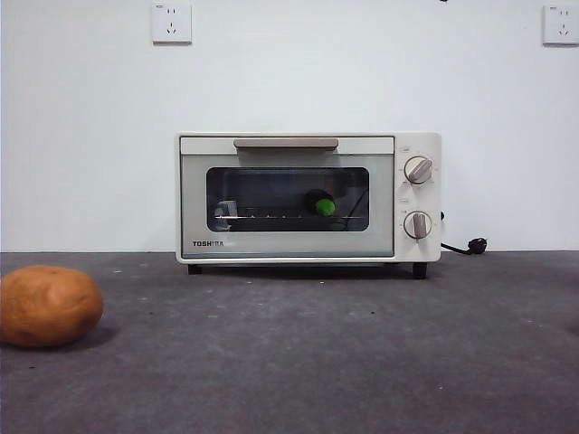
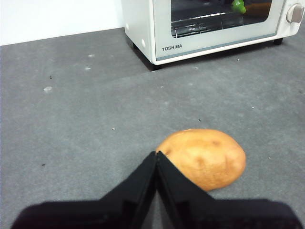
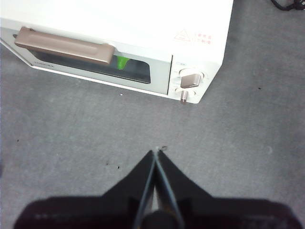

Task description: Take the eggplant from the table,put the eggplant in the oven

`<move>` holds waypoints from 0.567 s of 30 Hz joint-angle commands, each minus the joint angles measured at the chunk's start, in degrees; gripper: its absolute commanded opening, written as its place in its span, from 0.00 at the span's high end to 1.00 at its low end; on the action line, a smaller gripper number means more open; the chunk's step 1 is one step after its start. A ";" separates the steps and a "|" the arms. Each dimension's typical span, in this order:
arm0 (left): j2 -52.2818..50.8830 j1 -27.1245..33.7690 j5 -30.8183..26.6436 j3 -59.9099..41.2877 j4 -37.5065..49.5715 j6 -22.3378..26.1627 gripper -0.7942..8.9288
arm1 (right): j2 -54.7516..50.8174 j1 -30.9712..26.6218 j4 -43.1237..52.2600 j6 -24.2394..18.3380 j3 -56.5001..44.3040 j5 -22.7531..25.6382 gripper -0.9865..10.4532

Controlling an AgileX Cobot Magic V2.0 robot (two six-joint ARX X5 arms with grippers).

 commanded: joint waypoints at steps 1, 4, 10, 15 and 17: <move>-0.13 0.07 -0.33 -0.57 0.52 -0.59 0.92 | 0.44 0.00 -1.27 0.57 -0.20 0.04 0.91; -0.09 -0.09 -0.02 -0.46 0.26 -2.62 0.92 | 0.44 0.00 -1.29 0.57 -0.20 0.04 0.91; 1.09 -0.09 -0.26 -0.44 0.17 -3.67 0.92 | 0.44 0.00 -1.29 0.57 -0.20 0.04 0.91; 1.81 -0.09 -0.31 -0.44 0.17 -3.69 0.92 | 0.44 0.00 -1.29 0.57 -0.20 0.04 0.91; 2.08 -0.09 -0.31 -0.44 0.17 -3.69 0.92 | 0.44 0.00 -1.27 0.57 -0.20 0.04 0.91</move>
